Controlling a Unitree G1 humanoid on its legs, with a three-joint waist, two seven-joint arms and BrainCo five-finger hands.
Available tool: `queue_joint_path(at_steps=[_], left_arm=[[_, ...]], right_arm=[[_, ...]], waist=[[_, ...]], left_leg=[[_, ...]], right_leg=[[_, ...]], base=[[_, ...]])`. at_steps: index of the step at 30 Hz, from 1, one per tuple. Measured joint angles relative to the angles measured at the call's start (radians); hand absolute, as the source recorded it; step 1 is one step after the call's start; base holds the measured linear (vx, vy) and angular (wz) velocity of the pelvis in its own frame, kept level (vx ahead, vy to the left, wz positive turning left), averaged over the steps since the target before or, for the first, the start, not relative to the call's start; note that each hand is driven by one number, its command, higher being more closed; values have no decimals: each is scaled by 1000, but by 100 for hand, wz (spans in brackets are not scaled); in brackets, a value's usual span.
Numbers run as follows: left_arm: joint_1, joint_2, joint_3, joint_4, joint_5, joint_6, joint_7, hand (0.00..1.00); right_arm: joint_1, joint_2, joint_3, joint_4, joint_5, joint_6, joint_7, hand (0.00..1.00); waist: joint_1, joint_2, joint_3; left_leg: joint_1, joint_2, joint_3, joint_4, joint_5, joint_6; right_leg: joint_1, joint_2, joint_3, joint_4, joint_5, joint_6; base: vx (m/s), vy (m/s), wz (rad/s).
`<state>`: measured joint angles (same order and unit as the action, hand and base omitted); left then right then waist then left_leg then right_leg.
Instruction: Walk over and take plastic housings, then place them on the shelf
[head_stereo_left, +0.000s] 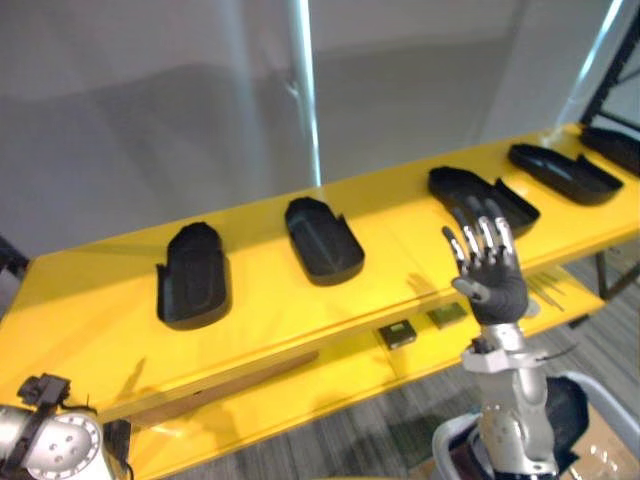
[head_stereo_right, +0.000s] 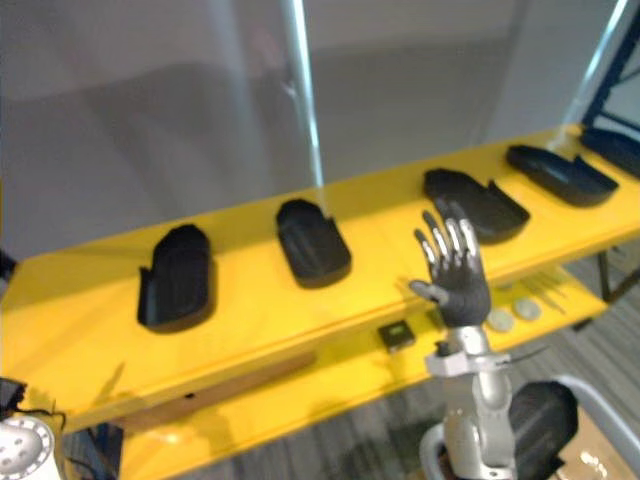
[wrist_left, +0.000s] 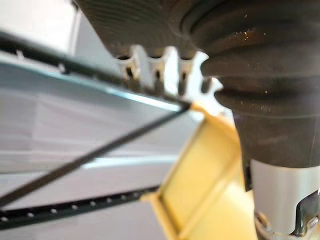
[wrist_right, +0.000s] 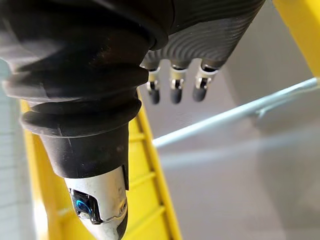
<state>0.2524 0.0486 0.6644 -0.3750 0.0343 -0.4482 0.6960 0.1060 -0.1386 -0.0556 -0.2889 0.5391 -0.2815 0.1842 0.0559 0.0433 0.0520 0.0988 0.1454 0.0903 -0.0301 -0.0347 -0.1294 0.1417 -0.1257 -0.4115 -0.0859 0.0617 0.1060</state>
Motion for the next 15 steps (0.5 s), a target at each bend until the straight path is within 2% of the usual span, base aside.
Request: queue_joint_path(at_steps=[2, 4, 7, 8, 10, 12, 15], left_arm=[[6, -18, -25, -27, -29, -16, -58, 0], [6, -27, -104, -50, -37, -41, -120, 0], [4, -30, -238, -83, -74, -51, -181, 0], [-8, -32, -317, -91, -78, -50, -199, 0], [-29, -32, -365, -90, -97, -50, -202, 0], [-89, -34, -444, -80, -107, -46, -194, 0], [-141, -33, -505, -57, -107, -41, -171, 0]], right_arm=[[0, 6, -1, 16, -26, -16, -58, 0], [8, 12, -6, 25, -67, -27, -124, 0], [21, 19, -30, 25, -114, -27, -178, 0], [46, 21, -64, 22, -125, -27, -203, 0], [67, 24, -98, 21, -125, -27, -216, 0], [120, 35, -167, 8, -121, -27, -241, 0], [196, 61, -220, -41, -118, -40, -253, 0]], waist=[[-2, -10, -1], [-14, -18, -2], [-30, -19, -2], [-49, -20, 4], [-64, -21, 9], [-97, -22, 29], [-140, -19, 51]], left_leg=[[0, -1, 1, 0, 0, 0], [3, -1, 5, -3, 5, -6], [16, 1, 37, -10, 7, -9], [35, 3, 81, -13, 5, -10], [43, 4, 116, -13, -3, -11], [61, 8, 179, -4, -27, -13], [81, 13, 253, 20, -58, -14]], right_leg=[[0, -1, 1, 5, 0, 0], [-3, -1, 5, 5, 5, -1], [-18, 2, 39, 6, 17, 2], [-31, 3, 78, 6, 22, 1], [-41, 6, 109, 6, 25, 1], [-61, 13, 173, 6, 32, 2], [-80, 23, 248, 6, 39, 2]], base=[[0, 0, 0], [17, 10, -3], [49, 33, -35], [53, 43, -63], [30, 43, -62], [10, 47, -85], [19, 40, -77]])
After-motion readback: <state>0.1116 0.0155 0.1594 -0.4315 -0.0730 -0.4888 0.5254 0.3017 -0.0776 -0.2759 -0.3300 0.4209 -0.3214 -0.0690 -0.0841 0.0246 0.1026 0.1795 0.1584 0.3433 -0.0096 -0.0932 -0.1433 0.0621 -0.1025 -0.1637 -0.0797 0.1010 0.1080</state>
